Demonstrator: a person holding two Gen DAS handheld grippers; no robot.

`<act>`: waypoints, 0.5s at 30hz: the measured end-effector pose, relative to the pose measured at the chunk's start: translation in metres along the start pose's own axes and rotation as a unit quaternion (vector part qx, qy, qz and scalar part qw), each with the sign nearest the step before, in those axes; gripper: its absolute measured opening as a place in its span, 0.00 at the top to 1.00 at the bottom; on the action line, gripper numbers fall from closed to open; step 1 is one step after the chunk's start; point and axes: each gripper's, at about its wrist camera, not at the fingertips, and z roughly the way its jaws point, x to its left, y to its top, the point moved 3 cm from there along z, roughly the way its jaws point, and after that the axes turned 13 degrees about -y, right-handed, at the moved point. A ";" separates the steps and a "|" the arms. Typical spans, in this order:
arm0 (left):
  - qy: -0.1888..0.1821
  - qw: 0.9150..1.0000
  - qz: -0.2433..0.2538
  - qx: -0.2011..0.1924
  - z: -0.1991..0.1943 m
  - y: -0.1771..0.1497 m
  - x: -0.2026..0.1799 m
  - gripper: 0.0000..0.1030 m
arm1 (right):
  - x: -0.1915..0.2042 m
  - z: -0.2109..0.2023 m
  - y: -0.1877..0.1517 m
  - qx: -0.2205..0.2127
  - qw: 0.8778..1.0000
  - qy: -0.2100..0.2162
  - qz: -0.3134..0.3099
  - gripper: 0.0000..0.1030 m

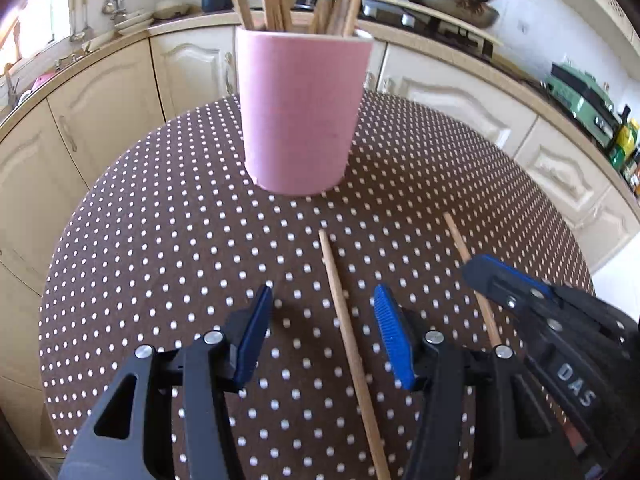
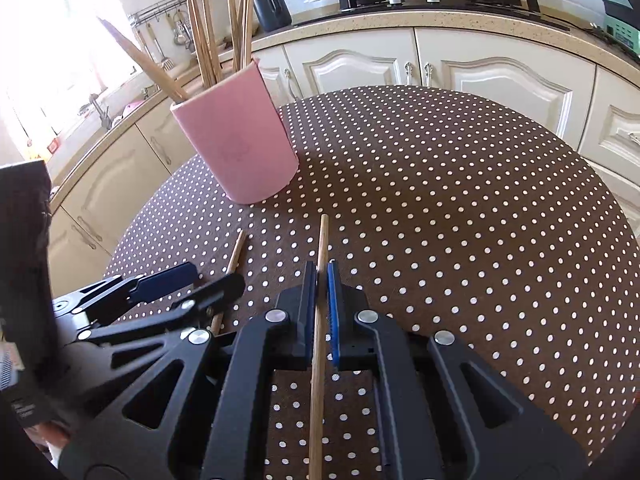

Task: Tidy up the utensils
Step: 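Grasp a loose chopstick with the right tool while the left tool grasps another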

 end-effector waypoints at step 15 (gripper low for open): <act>0.000 0.998 0.018 -0.067 -0.040 0.011 0.007 0.99 | -0.012 -0.040 0.028 -0.055 0.998 -0.002 0.008 0.94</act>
